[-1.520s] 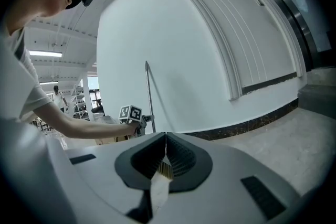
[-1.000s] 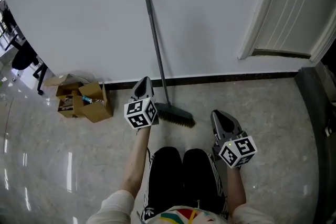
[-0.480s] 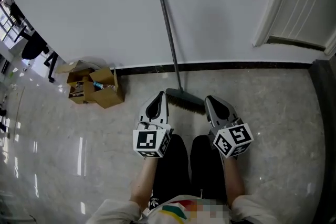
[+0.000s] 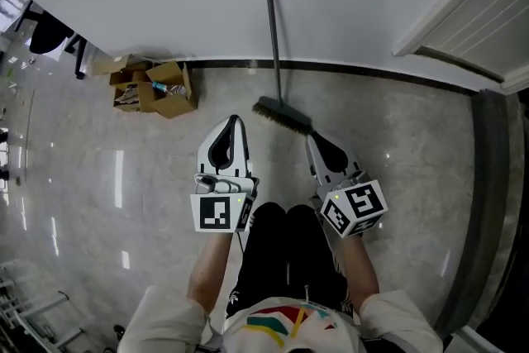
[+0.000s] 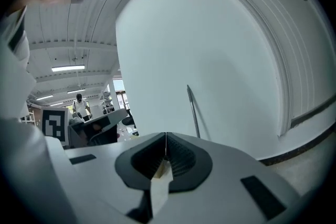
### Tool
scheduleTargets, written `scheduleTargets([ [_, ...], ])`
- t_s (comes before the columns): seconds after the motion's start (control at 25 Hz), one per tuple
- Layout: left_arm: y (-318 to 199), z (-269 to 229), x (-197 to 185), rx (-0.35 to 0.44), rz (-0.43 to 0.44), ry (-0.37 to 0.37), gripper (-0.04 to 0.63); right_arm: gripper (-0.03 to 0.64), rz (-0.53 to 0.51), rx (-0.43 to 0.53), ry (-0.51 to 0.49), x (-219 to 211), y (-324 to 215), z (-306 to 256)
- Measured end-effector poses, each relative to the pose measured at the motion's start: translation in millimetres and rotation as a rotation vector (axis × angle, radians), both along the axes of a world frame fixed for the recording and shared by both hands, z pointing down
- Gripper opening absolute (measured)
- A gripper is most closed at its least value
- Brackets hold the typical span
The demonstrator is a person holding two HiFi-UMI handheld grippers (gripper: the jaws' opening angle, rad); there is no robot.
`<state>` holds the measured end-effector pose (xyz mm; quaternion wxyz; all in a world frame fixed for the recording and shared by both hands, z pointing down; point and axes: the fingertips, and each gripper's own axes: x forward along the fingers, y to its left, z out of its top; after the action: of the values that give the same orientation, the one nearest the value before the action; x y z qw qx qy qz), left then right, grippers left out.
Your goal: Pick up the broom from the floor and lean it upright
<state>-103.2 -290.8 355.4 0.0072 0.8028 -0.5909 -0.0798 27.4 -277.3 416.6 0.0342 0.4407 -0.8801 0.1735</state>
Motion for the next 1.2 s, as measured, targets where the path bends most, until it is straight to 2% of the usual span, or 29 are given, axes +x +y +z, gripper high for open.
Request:
scheduleTargets([
  [0.24, 43, -231, -4, -0.028, -0.036, -0.010, 0.043, 0.012, 0.001, -0.074, 0.014, 12, 51, -231],
  [0.32, 61, -291, -3, -0.027, -0.060, -0.070, 0.044, 0.012, 0.004, -0.058, 0.047, 20, 68, -303],
  [0.44, 83, -343, -5, -0.030, -0.088, -0.163, 0.044, 0.012, 0.013, -0.010, 0.067, 30, 86, -378],
  [0.56, 97, -355, 0, -0.040, -0.078, -0.143, 0.044, 0.012, 0.019, 0.059, 0.054, 40, 103, -416],
  [0.68, 114, -349, 6, -0.065, -0.069, -0.110, 0.044, 0.012, 0.026, 0.108, 0.081, 45, 121, -422],
  [0.92, 145, -353, 9, -0.085, -0.085, -0.090, 0.043, 0.012, 0.008, 0.131, 0.065, 46, 151, -421],
  [1.2, 155, -357, 15, -0.078, -0.088, -0.098, 0.044, 0.012, 0.019, 0.131, 0.038, 56, 155, -419],
])
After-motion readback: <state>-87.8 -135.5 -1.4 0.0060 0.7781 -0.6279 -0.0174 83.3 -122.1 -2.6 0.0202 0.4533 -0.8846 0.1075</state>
